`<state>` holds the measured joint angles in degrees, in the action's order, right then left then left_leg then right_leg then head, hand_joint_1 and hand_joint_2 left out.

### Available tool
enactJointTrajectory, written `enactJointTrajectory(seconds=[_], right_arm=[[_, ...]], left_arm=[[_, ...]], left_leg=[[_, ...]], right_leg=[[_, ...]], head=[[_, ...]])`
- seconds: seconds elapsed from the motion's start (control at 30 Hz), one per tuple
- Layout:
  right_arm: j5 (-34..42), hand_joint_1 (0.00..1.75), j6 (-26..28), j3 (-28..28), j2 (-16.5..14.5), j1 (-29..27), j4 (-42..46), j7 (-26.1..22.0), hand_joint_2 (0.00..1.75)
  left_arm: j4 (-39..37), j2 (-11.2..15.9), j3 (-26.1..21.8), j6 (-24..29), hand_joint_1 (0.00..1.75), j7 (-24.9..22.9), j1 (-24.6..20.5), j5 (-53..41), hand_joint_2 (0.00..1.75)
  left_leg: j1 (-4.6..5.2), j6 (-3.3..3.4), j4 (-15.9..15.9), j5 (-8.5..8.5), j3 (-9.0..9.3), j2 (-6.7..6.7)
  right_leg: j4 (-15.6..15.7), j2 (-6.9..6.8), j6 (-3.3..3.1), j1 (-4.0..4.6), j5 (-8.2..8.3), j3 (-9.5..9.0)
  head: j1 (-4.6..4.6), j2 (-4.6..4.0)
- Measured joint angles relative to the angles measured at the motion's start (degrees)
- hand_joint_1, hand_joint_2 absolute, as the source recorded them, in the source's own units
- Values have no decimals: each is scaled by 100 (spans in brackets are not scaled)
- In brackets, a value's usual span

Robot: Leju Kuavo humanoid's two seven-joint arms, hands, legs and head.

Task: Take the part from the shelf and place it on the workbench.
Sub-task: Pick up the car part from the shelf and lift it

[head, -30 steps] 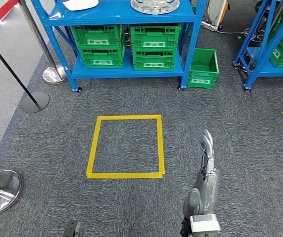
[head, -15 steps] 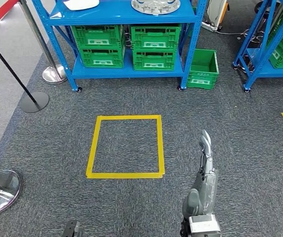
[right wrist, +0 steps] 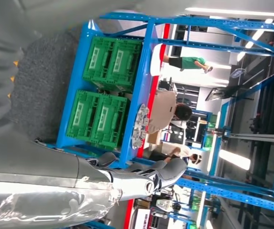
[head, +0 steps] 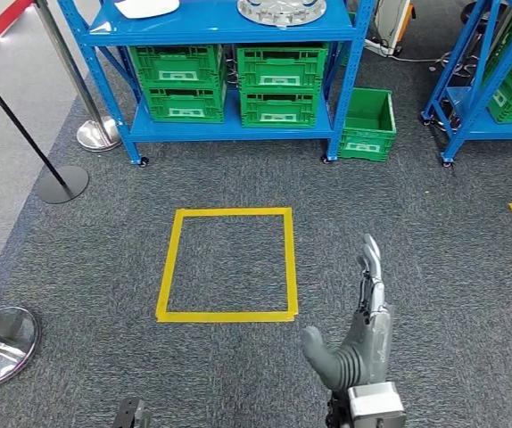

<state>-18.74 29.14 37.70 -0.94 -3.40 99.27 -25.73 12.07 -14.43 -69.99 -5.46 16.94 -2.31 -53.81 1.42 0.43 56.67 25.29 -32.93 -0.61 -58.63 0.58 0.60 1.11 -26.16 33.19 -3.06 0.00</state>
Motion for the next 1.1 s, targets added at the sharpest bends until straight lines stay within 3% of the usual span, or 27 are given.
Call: enactJointTrajectory(seconds=[0.27, 0.37, 0.43, 0.5, 0.57, 0.6, 0.63, 0.67, 0.73, 0.77, 0.8, 0.83, 0.93, 1.0, 1.1], right_arm=[[-76, 0, 38, 0, 0, 33, 0, 2, 175], [-103, 0, 40, 0, -1, 43, 0, 10, 175], [-121, 0, 43, 0, -3, 54, 3, 16, 175], [-135, 0, 45, 1, -4, 63, 3, 20, 175], [-140, 0, 45, 1, -3, 55, -7, 25, 175], [-142, 0, 45, 1, -2, 45, -14, 27, 175], [-145, 0, 46, 1, -2, 37, -19, 28, 175], [-148, 0, 46, 1, -2, 33, -22, 28, 175], [-154, 0, 46, 1, -2, 31, -28, 27, 175], [-159, 0, 45, 1, -2, 32, -32, 26, 175], [-161, 0, 45, 1, -2, 32, -36, 25, 175], [-162, 0, 44, -1, -2, 33, -40, 25, 175], [-166, 0, 38, -3, -3, 50, -32, 20, 175], [-169, 0, 34, -3, -4, 67, -20, 18, 175], [-170, 0, 28, -1, -4, 76, -19, 17, 175]], left_arm=[[0, 0, -1, -9, 0, 16, -1, 12, 0], [0, 3, -1, -10, 0, 31, -3, 18, 0], [0, 1, -2, -16, 0, 34, 2, 18, 0], [0, 3, -4, -24, 0, 35, 11, 20, 0], [0, 8, -4, -26, 0, 35, 19, 22, 0], [0, 9, -4, -25, 0, 34, 25, 22, 0], [0, 10, -5, -23, 0, 34, 32, 22, 0], [0, 11, -5, -21, 0, 33, 41, 22, 0], [0, 14, -7, -16, 0, 32, 55, 21, 0], [1, 20, -7, -13, 0, 30, 56, 20, 0], [1, 26, -7, -9, 0, 28, 55, 19, 0], [1, 31, -7, -4, 0, 26, 50, 19, 0], [1, 20, -7, 10, 0, 18, 12, 17, 0], [2, 12, -7, 13, 0, 16, -23, 17, 0], [2, 9, -7, 15, 0, 17, -21, 16, 0]], left_leg=[[0, 0, 0, 0, 0, 0], [17, 60, -24, 66, 1, -1], [-8, 113, -172, 85, 102, -5], [-40, 136, -308, 76, 268, 0], [-43, 135, -331, 145, 396, 13], [-46, 122, -330, 196, 463, 16], [-54, 102, -329, 250, 542, 16], [-69, 74, -328, 314, 639, 12], [-111, -3, -326, 476, 865, 0], [-124, -48, -312, 561, 955, -7], [-133, -89, -300, 628, 1015, -12], [-139, -127, -288, 669, 1048, -15], [-160, -205, -229, 735, 1079, -10], [-165, -262, 205, 885, 842, 1], [-183, -328, 1498, 1135, -123, 7]], right_leg=[[0, 0, 0, 0, 0, 0], [64, 3, 58, -18, -22, -19], [66, 1, 105, -19, -65, -24], [-320, -3, 143, -27, -227, 164], [-1095, -4, 192, -61, -499, 608], [-1408, -4, 216, -82, -553, 822], [-1523, -6, 243, -104, -483, 948], [-1387, -8, 275, -130, -276, 952], [-639, -24, 351, -188, 275, 693], [-301, -23, 368, -198, 430, 535], [-117, -21, 347, -192, 468, 429], [-93, -12, 303, -168, 402, 381], [-107, 8, 113, -141, 250, 299], [-51, 2, 23, -168, 165, 178], [-2, 3, -20, -190, 44, 30]], head=[[0, 0], [-2, 0], [3, 1], [31, 1], [58, 1], [63, 0], [67, 0], [68, 0], [70, 0], [80, -1], [88, -1], [81, 0], [51, 3], [29, 3], [5, 1]])
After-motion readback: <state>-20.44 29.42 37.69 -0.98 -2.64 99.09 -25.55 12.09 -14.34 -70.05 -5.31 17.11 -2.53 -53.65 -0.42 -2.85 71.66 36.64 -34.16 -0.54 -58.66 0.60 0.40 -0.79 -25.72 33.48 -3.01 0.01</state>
